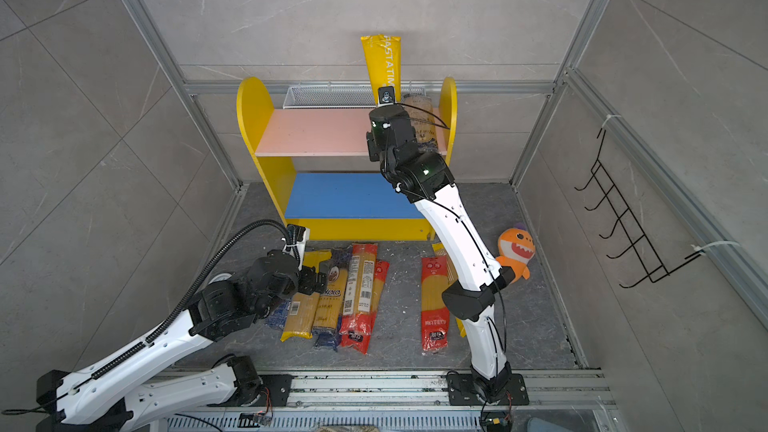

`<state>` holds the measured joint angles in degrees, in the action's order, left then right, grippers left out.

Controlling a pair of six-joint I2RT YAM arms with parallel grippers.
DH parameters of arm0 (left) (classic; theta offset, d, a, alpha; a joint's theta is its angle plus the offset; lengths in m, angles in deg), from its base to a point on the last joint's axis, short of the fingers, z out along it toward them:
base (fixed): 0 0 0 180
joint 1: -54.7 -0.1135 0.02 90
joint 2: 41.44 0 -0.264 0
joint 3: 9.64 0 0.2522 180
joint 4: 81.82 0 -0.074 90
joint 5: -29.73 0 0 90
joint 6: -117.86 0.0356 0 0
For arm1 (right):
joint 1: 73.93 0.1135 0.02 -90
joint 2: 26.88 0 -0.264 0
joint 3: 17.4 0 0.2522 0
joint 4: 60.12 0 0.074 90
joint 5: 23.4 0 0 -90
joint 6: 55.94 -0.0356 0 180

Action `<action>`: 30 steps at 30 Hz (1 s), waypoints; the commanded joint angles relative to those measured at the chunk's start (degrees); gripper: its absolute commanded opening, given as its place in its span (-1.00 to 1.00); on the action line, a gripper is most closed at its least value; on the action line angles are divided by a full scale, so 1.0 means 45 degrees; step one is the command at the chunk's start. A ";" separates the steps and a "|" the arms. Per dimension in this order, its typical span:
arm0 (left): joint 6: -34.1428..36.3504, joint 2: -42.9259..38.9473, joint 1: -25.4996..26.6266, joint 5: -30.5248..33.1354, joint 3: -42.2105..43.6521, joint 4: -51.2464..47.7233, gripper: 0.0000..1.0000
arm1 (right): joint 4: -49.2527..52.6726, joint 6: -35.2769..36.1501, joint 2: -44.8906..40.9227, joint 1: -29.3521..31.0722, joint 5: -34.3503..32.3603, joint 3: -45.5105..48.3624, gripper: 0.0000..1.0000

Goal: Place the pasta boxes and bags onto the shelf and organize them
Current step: 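Lower the yellow bag onto the pink shelf beside the clear bag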

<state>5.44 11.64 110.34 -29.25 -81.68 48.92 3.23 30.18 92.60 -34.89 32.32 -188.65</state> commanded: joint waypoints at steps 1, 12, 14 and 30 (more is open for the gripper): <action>0.0335 0.0017 0.0018 0.0195 -0.0373 0.0480 0.99 | -0.1138 -0.0726 0.0005 -0.0114 0.0247 -0.0665 -0.99; 0.0352 0.0109 0.0019 0.0217 -0.0535 0.0249 0.99 | -0.0785 -0.1223 0.0553 -0.0631 0.0000 -0.0782 -0.52; 0.0333 0.0089 0.0019 0.0196 -0.0580 0.0196 1.00 | -0.0772 -0.1190 0.0577 -0.0611 -0.0004 -0.0783 -0.28; 0.0025 -0.0174 0.0019 0.0213 -0.0662 -0.0283 0.99 | -0.0301 -0.1541 0.0441 -0.0615 0.0151 -0.0589 0.11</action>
<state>5.77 12.25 110.34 -28.96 -82.42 48.37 2.85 24.55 95.51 -37.64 33.63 -190.42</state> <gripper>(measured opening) 0.997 0.556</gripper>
